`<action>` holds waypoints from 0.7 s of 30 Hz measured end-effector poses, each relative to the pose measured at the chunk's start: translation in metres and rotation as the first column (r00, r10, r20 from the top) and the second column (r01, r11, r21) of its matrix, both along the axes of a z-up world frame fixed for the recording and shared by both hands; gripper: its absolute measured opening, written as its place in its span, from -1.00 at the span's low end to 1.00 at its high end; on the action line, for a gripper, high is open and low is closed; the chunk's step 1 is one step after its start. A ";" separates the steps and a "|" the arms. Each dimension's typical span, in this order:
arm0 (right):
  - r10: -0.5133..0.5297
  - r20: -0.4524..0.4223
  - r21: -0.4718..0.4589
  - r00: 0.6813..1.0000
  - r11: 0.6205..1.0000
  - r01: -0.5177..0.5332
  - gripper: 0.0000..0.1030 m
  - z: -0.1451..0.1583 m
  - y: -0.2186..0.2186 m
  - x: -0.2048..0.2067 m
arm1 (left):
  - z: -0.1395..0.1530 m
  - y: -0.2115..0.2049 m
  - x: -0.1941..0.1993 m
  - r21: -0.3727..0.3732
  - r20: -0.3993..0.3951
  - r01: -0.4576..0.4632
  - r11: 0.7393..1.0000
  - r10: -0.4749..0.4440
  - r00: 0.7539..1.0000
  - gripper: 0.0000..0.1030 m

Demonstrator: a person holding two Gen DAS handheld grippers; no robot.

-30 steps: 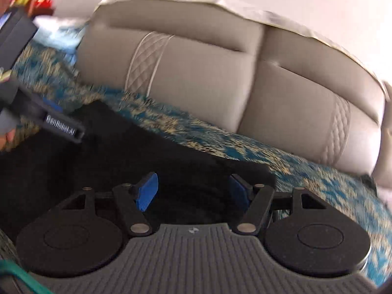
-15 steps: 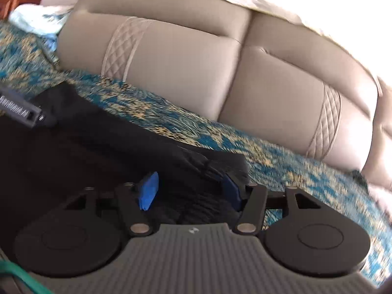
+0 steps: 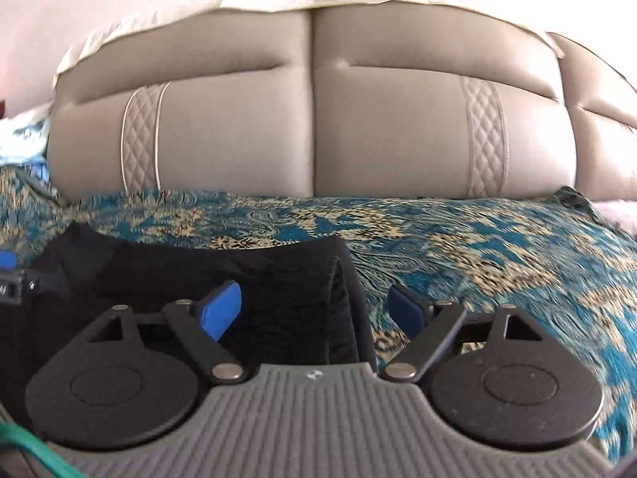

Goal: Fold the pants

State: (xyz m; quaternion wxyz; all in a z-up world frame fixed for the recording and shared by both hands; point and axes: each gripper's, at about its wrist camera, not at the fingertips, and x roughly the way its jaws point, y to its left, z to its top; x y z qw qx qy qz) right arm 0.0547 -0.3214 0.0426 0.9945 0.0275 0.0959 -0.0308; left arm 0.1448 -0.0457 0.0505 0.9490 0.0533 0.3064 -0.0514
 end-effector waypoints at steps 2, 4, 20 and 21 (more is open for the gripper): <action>-0.012 0.003 0.042 1.000 0.999 0.012 0.81 -0.002 0.001 -0.014 | 0.006 -0.002 -0.019 -0.015 0.014 0.003 1.000 -0.003 1.000 0.89; -0.004 0.013 0.061 1.000 0.998 0.004 0.88 -0.008 0.006 -0.029 | 0.009 -0.001 -0.040 -0.048 0.018 0.008 0.999 -0.007 1.000 0.92; 0.016 -0.014 -0.032 1.000 0.999 -0.016 1.00 -0.070 0.081 -0.121 | -0.026 -0.022 -0.160 -0.040 -0.064 -0.059 0.997 0.056 0.996 0.99; 0.012 -0.023 -0.040 1.000 0.999 -0.013 1.00 -0.072 0.083 -0.120 | -0.029 -0.024 -0.161 -0.036 -0.078 -0.061 0.997 0.058 0.995 0.99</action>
